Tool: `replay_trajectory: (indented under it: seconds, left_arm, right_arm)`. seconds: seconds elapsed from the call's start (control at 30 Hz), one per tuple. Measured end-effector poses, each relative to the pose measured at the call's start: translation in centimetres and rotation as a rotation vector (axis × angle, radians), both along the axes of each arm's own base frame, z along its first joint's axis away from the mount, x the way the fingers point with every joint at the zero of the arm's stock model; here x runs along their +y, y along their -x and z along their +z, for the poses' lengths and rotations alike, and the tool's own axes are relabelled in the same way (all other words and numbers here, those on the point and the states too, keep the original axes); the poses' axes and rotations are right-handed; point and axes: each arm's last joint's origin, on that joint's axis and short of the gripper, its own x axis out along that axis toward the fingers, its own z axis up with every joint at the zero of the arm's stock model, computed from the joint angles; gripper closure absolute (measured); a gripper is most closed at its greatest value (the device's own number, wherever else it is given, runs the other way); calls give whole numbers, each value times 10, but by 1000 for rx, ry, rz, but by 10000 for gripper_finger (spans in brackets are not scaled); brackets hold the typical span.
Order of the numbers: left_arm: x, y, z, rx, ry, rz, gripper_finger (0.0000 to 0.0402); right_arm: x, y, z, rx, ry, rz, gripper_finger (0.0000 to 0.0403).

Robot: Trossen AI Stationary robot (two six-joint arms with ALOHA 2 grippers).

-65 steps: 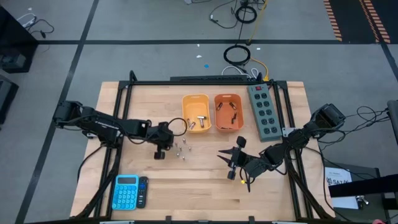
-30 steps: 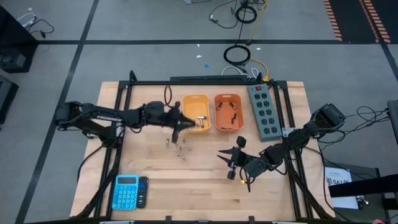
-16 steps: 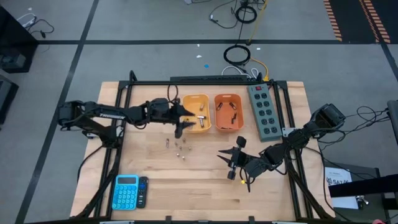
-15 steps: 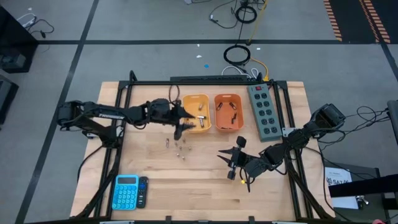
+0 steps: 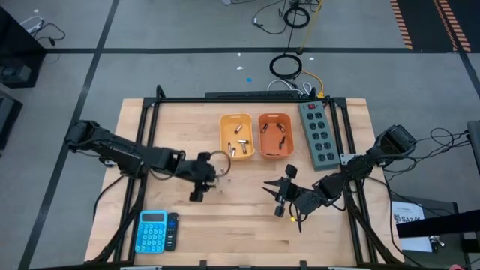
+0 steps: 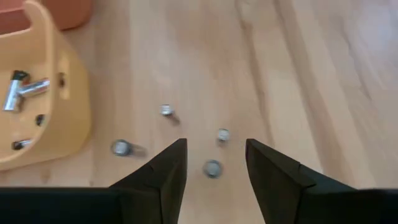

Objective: Sort batteries
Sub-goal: Put the silver battery into the yellow bin

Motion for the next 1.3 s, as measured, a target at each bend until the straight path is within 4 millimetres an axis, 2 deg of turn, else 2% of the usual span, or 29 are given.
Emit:
replay_trajectory:
  seconds: [0.27, 0.43, 1.3]
  left_arm:
    - [-18, 2, -15, 49, -62, -6, 231]
    - [-18, -2, -35, 114, -97, 37, 231]
    - [-25, -18, -77, 179, -39, 255, 231]
  right_arm:
    - [0, 0, 1, -7, -4, 0, 323]
    - [0, 0, 1, -9, -5, 0, 323]
    - [0, 0, 1, -8, -5, 0, 323]
